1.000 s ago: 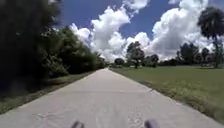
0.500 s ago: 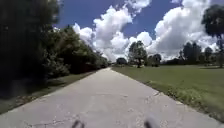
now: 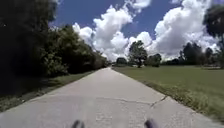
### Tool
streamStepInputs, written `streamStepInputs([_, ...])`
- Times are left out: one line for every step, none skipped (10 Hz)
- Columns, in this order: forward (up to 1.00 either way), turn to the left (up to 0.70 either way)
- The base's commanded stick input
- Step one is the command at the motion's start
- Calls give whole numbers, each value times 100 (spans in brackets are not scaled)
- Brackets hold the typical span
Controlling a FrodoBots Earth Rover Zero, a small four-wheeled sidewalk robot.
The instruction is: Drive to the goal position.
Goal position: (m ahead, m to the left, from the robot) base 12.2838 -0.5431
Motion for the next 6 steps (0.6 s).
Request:
streamStepInputs([50,0])
streamStepInputs([50,0])
streamStepInputs([50,0])
streamStepInputs([50,0])
streamStepInputs([50,0])
streamStepInputs([50,0])
